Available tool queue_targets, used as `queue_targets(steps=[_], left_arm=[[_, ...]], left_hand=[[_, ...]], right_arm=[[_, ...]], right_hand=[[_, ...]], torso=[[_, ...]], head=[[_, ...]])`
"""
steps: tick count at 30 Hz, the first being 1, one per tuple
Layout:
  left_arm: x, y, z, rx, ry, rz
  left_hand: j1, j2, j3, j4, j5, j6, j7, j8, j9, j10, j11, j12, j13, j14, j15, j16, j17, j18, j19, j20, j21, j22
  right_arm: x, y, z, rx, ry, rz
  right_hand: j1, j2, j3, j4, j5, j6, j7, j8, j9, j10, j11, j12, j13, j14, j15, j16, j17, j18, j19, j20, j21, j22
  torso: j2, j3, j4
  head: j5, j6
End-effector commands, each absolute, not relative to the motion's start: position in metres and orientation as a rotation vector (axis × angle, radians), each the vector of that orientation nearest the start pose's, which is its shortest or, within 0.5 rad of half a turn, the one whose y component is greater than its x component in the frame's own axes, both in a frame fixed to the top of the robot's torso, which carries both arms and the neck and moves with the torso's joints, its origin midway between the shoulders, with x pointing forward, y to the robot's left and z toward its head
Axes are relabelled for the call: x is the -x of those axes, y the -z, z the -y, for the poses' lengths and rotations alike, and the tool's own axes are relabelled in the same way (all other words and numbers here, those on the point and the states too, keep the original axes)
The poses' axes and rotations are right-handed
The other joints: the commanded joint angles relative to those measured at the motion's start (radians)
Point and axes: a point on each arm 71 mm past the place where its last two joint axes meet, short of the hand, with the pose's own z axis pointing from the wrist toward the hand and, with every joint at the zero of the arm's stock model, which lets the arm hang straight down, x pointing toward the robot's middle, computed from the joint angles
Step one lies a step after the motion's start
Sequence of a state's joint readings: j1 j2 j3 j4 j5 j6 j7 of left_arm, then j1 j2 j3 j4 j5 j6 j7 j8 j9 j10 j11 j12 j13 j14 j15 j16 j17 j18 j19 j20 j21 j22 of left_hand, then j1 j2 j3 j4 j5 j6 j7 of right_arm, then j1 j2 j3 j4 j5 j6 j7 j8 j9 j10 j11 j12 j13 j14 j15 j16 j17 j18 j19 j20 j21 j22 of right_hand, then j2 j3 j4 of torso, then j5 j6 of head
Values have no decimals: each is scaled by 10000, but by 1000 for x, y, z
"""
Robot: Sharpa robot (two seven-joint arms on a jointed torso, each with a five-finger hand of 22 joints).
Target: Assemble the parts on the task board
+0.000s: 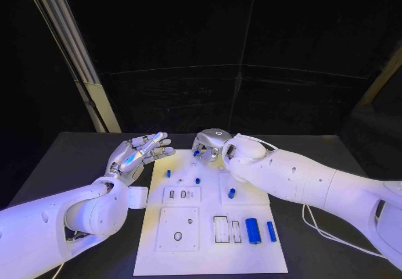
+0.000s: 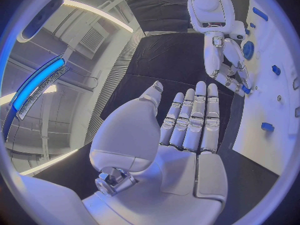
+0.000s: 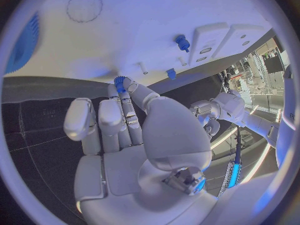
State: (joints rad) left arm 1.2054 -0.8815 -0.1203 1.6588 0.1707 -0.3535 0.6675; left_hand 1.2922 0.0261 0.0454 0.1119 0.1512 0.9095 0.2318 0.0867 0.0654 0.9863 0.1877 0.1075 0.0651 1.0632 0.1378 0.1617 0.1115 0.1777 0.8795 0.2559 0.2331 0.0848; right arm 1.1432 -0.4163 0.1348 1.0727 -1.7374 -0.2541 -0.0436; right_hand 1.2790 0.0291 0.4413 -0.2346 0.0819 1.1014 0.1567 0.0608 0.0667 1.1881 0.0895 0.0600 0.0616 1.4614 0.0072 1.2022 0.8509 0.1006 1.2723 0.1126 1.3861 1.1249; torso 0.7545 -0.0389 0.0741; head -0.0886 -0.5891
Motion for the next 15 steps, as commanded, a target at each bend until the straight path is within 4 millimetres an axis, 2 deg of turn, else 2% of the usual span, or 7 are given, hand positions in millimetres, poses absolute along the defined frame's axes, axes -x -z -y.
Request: queue_targets(steps=[1, 7, 8, 10, 12, 14, 15], left_arm=[[-456, 180, -197, 11640, 17206, -12136], [-456, 180, -197, 11648, 17230, -12164], [-456, 180, -197, 11650, 17232, -12168], [-456, 180, -197, 11652, 17233, -12175], [-456, 179, -197, 11654, 17235, -12180], [-456, 179, -198, 11656, 17232, -12182], [-456, 179, -198, 11656, 17228, -12181]], left_hand=[[16, 92, 2, -42, -23, -4, 161, -37, -10, -4, 53, -55, -16, 12, 66, -46, 13, 64, 41, -2, -46, -10], [16, 96, 4, -46, -24, -8, 161, -42, -10, -11, 54, -62, -17, 12, 67, -51, 13, 64, 42, -1, -49, -13], [16, 97, 4, -47, -24, -8, 161, -42, -10, -11, 54, -62, -17, 12, 67, -51, 13, 64, 42, -1, -49, -14], [14, 100, 6, -52, -24, -14, 162, -49, -11, -20, 56, -70, -18, 13, 68, -58, 14, 64, 43, 0, -54, -18], [14, 100, 6, -52, -24, -14, 162, -49, -11, -20, 56, -70, -18, 13, 68, -58, 14, 64, 43, 0, -54, -18], [8, 105, 7, -59, -25, -24, 165, -60, -11, -35, 60, -83, -19, 11, 71, -69, 14, 64, 43, 2, -61, -25], [8, 105, 7, -59, -25, -24, 165, -60, -11, -35, 60, -83, -19, 11, 71, -69, 14, 64, 43, 2, -61, -25]], right_arm=[[-557, 182, 99, 3446, -5600, -15456], [-558, 183, 99, 3475, -5437, -15526], [-559, 183, 99, 3474, -5438, -15506], [-559, 182, 99, 3439, -5475, -15429], [-559, 182, 100, 3360, -5555, -15320], [-559, 180, 100, 3273, -5645, -15157], [-559, 179, 100, 3232, -5689, -15058]], right_hand=[[15, -109, 64, -7, -9, -49, 41, 27, 5, -52, 36, 25, 9, -35, 8, -17, -37, -56, -44, 46, 29, -29], [-45, -248, 156, 88, -42, -120, 53, 14, -3, -136, 50, 14, 3, -105, 23, -152, -281, -17, -190, 57, -58, -223], [-69, -303, 175, 115, -51, -159, 60, 7, -8, -178, 61, 9, -1, -139, 32, -225, -407, 8, -279, 62, -114, -347], [-219, -557, 175, 248, -106, -532, 136, -9, -44, -550, 118, 1, -16, -408, 115, -779, -1251, 180, -901, 105, -533, -1216], [-416, -974, -133, 447, -205, -1274, 259, -15, -50, -1294, 272, 7, -12, -776, 243, -1515, -2290, 405, -1786, 210, -1202, -2437], [-421, -1242, -659, 686, -237, -2078, 235, 10, -41, -1994, 329, 37, 5, -1117, 300, -2214, -3244, 581, -2417, 283, -1777, -3331], [-358, -1340, -1020, 859, -236, -2734, 188, -16, -65, -2298, 392, 45, 8, -1212, 304, -2467, -3587, 609, -2592, 327, -1993, -3625]], torso=[[4, -8, 5], [9, -6, -5], [10, -8, -4], [12, -9, -6], [11, -8, -10], [13, -3, -9], [12, -2, -13]], head=[[-2, -15], [8, -24], [10, -20], [15, -13], [22, -5], [25, -3], [24, 5]])
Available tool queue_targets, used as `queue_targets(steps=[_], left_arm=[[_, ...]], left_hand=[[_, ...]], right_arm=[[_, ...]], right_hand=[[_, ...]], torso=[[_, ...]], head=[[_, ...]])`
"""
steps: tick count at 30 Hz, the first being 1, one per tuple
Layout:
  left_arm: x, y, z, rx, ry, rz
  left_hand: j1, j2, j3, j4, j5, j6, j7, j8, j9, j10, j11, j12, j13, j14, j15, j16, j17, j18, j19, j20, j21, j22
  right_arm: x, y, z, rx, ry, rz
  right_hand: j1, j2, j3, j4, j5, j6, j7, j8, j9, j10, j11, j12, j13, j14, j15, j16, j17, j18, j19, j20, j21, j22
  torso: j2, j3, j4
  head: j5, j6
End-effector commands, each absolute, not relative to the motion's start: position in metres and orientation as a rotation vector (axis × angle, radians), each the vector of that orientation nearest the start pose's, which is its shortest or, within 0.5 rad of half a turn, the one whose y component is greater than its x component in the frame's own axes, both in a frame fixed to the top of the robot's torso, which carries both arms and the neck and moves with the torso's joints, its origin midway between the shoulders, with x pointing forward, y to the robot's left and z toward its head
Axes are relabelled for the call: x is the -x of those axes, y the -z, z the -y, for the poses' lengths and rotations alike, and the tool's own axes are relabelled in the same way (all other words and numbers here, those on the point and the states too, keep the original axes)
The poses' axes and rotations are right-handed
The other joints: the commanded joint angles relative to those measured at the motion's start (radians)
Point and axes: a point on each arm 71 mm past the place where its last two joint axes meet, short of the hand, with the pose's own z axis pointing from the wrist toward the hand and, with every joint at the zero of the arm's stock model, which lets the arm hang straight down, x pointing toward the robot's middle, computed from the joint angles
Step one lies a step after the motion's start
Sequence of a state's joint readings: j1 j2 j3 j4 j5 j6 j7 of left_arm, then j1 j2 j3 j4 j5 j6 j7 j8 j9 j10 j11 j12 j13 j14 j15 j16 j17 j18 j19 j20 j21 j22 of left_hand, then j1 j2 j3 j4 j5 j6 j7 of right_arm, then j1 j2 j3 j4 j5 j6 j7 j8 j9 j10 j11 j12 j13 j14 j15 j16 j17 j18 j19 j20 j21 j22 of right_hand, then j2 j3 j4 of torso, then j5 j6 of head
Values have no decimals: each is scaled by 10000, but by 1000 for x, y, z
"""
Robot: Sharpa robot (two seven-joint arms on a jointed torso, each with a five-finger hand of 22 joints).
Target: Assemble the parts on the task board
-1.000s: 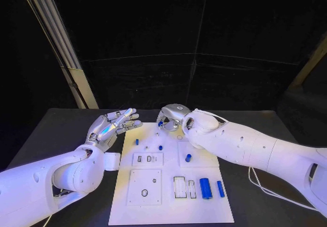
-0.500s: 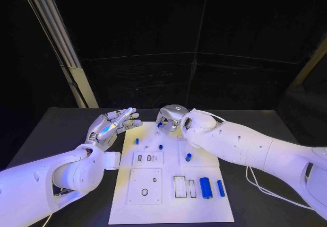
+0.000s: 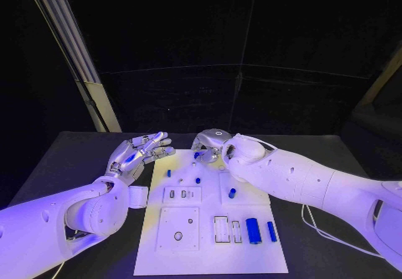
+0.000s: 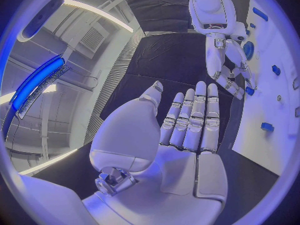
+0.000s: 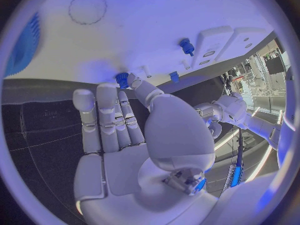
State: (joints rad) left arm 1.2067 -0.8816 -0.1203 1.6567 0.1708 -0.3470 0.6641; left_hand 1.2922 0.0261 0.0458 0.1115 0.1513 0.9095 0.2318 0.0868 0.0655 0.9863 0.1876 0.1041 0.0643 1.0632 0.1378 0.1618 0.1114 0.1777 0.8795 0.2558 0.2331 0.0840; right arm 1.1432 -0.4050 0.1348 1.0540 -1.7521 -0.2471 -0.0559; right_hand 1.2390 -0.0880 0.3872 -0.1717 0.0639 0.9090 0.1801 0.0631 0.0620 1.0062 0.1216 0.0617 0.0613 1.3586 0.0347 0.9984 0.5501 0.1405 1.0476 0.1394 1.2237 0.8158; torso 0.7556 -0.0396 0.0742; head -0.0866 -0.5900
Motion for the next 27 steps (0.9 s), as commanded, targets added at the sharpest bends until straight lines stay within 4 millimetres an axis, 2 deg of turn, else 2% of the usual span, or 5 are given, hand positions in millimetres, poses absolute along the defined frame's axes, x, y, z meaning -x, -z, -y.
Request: queue_targets(steps=[1, 5, 15, 21, 27], left_arm=[[-456, 179, -198, 11658, 17222, -12179], [-456, 179, -200, 11666, 17188, -12170], [-455, 179, -204, 11680, 17171, -12145], [-454, 179, -204, 11684, 17183, -12149], [-455, 179, -204, 11686, 17187, -12160]], left_hand=[[8, 105, 2, -55, -25, -24, 165, -60, -13, -35, 61, -48, -10, 11, 71, -70, 14, 64, 43, 2, -61, -16], [8, 105, 2, -55, -25, -24, 165, -60, -13, -35, 61, -48, -10, 11, 71, -70, 14, 64, 43, 2, -61, -16], [20, 135, 27, -109, -21, -59, 173, -100, -12, -79, 72, -91, -10, 5, 82, -118, 15, 63, 43, 11, -94, -46], [37, 151, 44, -132, -19, -57, 170, -104, -10, -78, 70, -95, -8, 8, 83, -129, 16, 64, 45, 12, -102, -53], [48, 162, 57, -148, -18, -53, 166, -106, -8, -75, 68, -96, -6, 10, 82, -136, 17, 64, 47, 13, -107, -58]], right_arm=[[-558, 178, 100, 3191, -5730, -14960], [-556, 173, 106, 2954, -5880, -14553], [-536, 158, 166, 1321, -6107, -14668], [-528, 160, 213, -174, -5541, -15971], [-527, 166, 242, -822, -4785, -16886]], right_hand=[[323, -111, -955, 515, -93, -1132, -75, 17, 14, -688, 103, 133, 52, -191, 55, -592, -772, 225, -392, 110, -560, -719], [826, -100, -1700, 1032, 14, -1454, -33, -44, -14, -632, 62, 250, 36, -13, 34, -581, -771, 218, -171, 74, -634, -760], [829, 90, -1900, 1630, 523, 469, 0, 342, 137, 1466, -202, 1247, 235, 858, -181, 848, 1254, -161, 1431, -106, 538, 1280], [164, -428, -2566, 2582, 1324, 377, -422, 215, 59, 3910, -756, 2937, 1367, 1388, -640, 2514, 3785, -579, 2862, -543, 1716, 3464], [1267, -594, -4025, 4382, 1497, -49, -352, 193, 73, 3185, -699, 6177, 5159, 1433, -573, 3799, 5794, -748, 3331, -534, 2229, 4413]], torso=[[3, 5, -12], [6, 16, -32], [-84, 79, -237], [-118, 136, -349], [-109, 150, -355]], head=[[2, 21], [0, 20], [15, 55], [35, 87], [-10, 90]])
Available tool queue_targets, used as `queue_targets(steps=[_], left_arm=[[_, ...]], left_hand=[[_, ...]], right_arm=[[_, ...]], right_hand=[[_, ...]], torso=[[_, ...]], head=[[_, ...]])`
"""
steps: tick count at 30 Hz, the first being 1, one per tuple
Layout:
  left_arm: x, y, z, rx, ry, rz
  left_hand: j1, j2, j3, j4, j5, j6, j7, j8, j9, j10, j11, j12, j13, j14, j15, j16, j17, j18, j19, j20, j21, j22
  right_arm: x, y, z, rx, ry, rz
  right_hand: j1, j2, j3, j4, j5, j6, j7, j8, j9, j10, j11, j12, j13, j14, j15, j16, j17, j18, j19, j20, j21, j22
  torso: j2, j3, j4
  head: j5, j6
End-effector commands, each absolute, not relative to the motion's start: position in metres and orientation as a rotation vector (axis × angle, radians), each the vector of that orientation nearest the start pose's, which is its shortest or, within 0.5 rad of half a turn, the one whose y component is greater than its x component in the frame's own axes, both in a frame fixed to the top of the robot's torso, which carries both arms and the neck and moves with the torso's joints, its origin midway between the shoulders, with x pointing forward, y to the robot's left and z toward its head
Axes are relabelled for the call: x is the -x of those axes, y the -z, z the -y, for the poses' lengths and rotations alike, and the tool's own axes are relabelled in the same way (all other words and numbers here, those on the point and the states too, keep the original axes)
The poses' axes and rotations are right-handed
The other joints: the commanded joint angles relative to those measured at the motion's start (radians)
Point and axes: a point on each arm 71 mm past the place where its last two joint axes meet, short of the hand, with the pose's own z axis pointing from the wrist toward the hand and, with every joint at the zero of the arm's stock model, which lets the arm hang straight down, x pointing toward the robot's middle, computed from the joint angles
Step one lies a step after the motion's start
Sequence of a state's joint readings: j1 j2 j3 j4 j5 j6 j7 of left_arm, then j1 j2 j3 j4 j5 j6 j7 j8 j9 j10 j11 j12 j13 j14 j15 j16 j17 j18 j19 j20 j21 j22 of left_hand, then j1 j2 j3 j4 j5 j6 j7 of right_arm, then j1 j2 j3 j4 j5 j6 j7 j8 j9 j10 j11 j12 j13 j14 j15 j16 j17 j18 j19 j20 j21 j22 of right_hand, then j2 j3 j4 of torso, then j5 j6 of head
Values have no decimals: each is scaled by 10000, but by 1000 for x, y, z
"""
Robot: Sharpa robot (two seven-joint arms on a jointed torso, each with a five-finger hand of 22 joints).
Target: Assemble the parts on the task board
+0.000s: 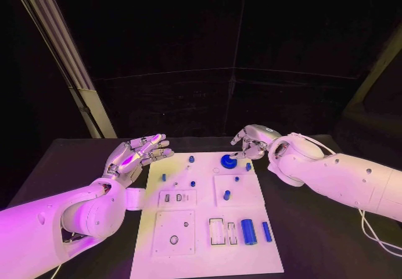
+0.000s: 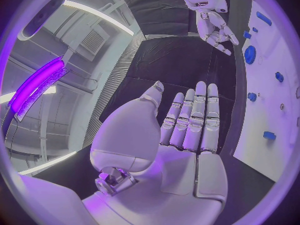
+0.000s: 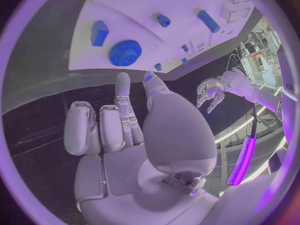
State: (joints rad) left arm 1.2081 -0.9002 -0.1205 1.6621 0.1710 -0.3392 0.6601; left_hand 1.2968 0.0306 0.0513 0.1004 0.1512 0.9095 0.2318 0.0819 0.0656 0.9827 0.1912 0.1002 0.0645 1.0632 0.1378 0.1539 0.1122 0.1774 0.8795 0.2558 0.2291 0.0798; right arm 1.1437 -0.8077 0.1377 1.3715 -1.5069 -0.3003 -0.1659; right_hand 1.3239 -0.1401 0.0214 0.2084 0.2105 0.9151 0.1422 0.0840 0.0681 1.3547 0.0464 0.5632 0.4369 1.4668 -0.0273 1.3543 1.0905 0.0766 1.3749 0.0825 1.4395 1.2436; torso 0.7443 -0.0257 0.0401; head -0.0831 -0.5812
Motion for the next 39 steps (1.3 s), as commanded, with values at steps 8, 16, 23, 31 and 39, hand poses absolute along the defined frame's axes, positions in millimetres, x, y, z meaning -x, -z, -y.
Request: queue_targets(steps=[8, 16, 23, 31, 39], left_arm=[[-457, 180, -204, 11693, 17189, -12183], [-458, 181, -204, 11702, 17198, -12215], [-459, 182, -203, 11712, 17192, -12248], [-459, 183, -202, 11726, 17217, -12307], [-460, 183, -202, 11735, 17194, -12318]], left_hand=[[3, 117, 2, -37, -18, -53, 166, -57, -9, -39, 32, -58, -8, 10, 82, -58, 10, 67, 47, 13, -67, -17], [13, 128, 16, -54, -18, -46, 161, -57, -7, -33, 29, -59, -6, 13, 81, -67, 11, 67, 50, 14, -73, -23], [13, 128, 16, -54, -18, -46, 161, -57, -7, -33, 29, -59, -6, 13, 81, -67, 11, 67, 50, 14, -73, -23], [16, 135, 23, -64, -19, -44, 161, -59, -6, -31, 29, -61, -6, 14, 81, -74, 12, 67, 51, 14, -77, -27], [16, 137, 26, -70, -19, -45, 162, -62, -6, -33, 29, -63, -6, 13, 81, -78, 12, 67, 51, 14, -80, -30]], right_arm=[[-532, 172, 246, -672, -4354, -17320], [-538, 175, 236, -326, -4452, -17245], [-539, 174, 223, 259, -4711, -16979], [-543, 182, 217, 469, -4399, -17623], [-545, 186, 215, 550, -4286, -17847]], right_hand=[[713, -253, -676, 849, 45, -375, 168, 30, 1, -63, 201, 4614, 5331, 503, 182, 918, 1802, -139, 83, 179, 162, 320], [869, -146, -622, 822, 105, -424, 222, 133, 11, 248, 270, 6214, 7086, 573, 253, 1172, 2374, -169, 160, 254, 247, 499], [953, -37, -603, 779, 267, -283, 204, 271, 26, 668, 270, 7344, 8307, 620, 265, 1304, 2694, -183, 190, 272, 290, 588], [1024, 106, -597, 683, 288, -112, 166, 374, 21, 964, 249, 8054, 9087, 775, 256, 1646, 3494, -268, 444, 265, 466, 999], [1071, 163, -584, 624, 323, -62, 163, 401, 20, 1012, 249, 8191, 9243, 799, 262, 1706, 3635, -288, 500, 271, 509, 1098]], torso=[[11, -7, 1], [35, 20, 32], [35, 7, 28], [27, 4, 39], [38, 11, 25]], head=[[-68, -53], [-59, -116], [-63, -133], [-57, -187], [-29, -220]])
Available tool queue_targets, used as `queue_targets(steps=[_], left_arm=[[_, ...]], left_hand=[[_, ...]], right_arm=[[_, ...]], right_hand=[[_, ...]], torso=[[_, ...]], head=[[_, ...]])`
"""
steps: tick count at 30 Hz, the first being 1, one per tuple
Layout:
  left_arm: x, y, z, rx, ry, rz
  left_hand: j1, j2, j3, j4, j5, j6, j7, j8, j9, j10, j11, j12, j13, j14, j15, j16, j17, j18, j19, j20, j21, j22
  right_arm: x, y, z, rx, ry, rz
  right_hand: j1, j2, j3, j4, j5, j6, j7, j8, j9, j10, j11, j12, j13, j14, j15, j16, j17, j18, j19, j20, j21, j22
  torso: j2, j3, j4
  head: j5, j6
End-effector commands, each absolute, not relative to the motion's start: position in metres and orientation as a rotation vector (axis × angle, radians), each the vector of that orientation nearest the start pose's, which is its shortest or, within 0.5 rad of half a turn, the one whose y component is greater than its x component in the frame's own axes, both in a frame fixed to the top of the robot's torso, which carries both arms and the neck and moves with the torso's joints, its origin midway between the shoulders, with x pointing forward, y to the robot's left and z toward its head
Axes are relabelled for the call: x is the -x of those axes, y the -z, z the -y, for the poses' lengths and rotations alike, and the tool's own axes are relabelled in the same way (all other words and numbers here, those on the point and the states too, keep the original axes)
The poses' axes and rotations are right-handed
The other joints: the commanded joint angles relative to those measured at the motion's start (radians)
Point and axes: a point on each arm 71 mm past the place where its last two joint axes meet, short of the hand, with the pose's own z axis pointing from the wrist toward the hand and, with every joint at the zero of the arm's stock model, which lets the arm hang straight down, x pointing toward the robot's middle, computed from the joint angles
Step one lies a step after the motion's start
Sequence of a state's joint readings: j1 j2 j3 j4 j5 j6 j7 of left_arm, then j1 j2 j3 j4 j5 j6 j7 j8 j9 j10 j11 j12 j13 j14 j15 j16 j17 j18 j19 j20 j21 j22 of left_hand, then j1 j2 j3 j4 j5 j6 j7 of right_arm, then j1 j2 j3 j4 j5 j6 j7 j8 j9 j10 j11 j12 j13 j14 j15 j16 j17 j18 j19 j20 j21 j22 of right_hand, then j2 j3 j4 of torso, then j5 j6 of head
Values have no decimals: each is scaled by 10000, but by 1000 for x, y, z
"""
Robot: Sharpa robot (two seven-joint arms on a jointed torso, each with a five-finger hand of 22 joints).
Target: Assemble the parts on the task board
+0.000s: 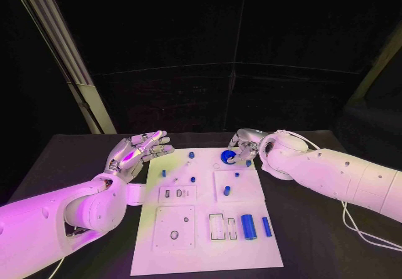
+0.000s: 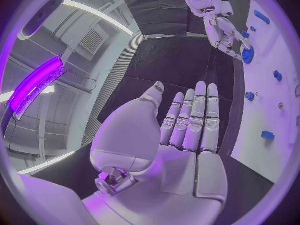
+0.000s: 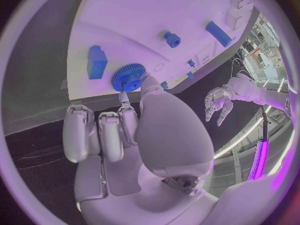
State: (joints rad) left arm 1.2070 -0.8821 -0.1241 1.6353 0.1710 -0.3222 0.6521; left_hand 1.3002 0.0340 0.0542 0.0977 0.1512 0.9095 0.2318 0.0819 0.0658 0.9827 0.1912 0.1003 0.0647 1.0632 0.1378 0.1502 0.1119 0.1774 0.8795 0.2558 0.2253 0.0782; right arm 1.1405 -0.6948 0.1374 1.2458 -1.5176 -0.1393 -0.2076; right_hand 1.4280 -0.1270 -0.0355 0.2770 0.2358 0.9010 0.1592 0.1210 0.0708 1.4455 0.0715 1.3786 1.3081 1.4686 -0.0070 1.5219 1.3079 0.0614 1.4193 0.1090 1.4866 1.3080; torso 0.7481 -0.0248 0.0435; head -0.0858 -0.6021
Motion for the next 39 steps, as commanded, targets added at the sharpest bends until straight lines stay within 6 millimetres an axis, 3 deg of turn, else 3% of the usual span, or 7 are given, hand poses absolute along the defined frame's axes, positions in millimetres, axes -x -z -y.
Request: queue_targets(steps=[1, 8, 15, 20, 28, 34, 39], left_arm=[[-460, 183, -202, 11736, 17194, -12321], [-460, 184, -202, 11746, 17190, -12340], [-460, 184, -203, 11758, 17188, -12361], [-460, 184, -203, 11766, 17175, -12367], [-460, 184, -203, 11776, 17177, -12387], [-460, 184, -204, 11787, 17185, -12410], [-460, 184, -203, 11798, 17203, -12440]], left_hand=[[-18, 103, -2, -43, -19, -45, 162, -62, -8, -33, 30, -63, -8, 13, 81, -41, 15, 68, 51, 14, -42, -13], [-18, 103, -2, -43, -19, -45, 162, -62, -8, -33, 30, -63, -8, 13, 81, -41, 15, 68, 51, 14, -42, -13], [-18, 110, 4, -51, -20, -50, 162, -68, -8, -38, 31, -69, -8, 12, 83, -50, 15, 68, 51, 15, -48, -18], [-18, 110, 4, -51, -20, -50, 162, -68, -8, -38, 31, -69, -8, 12, 83, -50, 15, 68, 51, 15, -48, -18], [-17, 119, 11, -57, -21, -54, 163, -72, -9, -42, 32, -73, -9, 10, 84, -56, 15, 67, 51, 16, -52, -21], [-18, 124, 15, -62, -22, -58, 165, -76, -9, -47, 34, -77, -10, 9, 85, -62, 15, 67, 51, 16, -56, -24], [-18, 125, 17, -64, -22, -60, 165, -78, -10, -49, 35, -79, -10, 8, 85, -64, 15, 67, 51, 17, -57, -26]], right_arm=[[-545, 186, 215, 568, -4279, -17863], [-545, 186, 213, 759, -4224, -17841], [-544, 184, 211, 1056, -4051, -17449], [-543, 180, 208, 1476, -3994, -16731], [-538, 175, 199, 2092, -4192, -16011], [-531, 174, 189, 2206, -4558, -15991], [-524, 167, 177, 2076, -4989, -15471]], right_hand=[[35, 38, -14, -71, 71, 91, -8, 37, -6, 112, -3, 55, 553, 784, 59, 35, 1475, -140, 66, 7, 45, 472], [154, 183, 38, -239, 93, 333, -43, 154, 15, 178, -30, 198, 721, 797, 44, 76, 1573, -169, 155, 1, 111, 625], [706, 737, 553, -717, -421, 845, -130, 342, 36, 270, -115, 342, 911, 814, -45, 119, 1683, -209, 274, -70, 195, 825], [1382, 1104, 1345, -1284, -916, 1246, -229, 422, 21, 332, -206, 426, 1032, 830, -155, 149, 1768, -248, 390, -168, 268, 1012], [1121, 915, 1739, -1453, -821, 1476, -277, 387, -20, 395, -251, 492, 1131, 852, -173, 186, 1871, -297, 532, -204, 351, 1232], [37, 553, 1741, -952, 274, 1515, -317, 245, -48, 401, -284, 454, 1128, 847, -179, 174, 1854, -320, 605, -205, 393, 1344], [-273, 401, 1882, -811, 820, 1490, -310, 138, -50, 399, -285, 429, 1129, 852, -177, 178, 1874, -345, 684, -208, 434, 1459]], torso=[[-1, 4, -10], [-3, 2, -5], [0, 6, -4], [-3, 4, -5], [-1, 6, -7], [-3, 5, -6], [3, 8, -1]], head=[[-6, -13], [-10, -29], [-8, -46], [-8, -50], [-19, -48], [-9, -52], [24, -43]])
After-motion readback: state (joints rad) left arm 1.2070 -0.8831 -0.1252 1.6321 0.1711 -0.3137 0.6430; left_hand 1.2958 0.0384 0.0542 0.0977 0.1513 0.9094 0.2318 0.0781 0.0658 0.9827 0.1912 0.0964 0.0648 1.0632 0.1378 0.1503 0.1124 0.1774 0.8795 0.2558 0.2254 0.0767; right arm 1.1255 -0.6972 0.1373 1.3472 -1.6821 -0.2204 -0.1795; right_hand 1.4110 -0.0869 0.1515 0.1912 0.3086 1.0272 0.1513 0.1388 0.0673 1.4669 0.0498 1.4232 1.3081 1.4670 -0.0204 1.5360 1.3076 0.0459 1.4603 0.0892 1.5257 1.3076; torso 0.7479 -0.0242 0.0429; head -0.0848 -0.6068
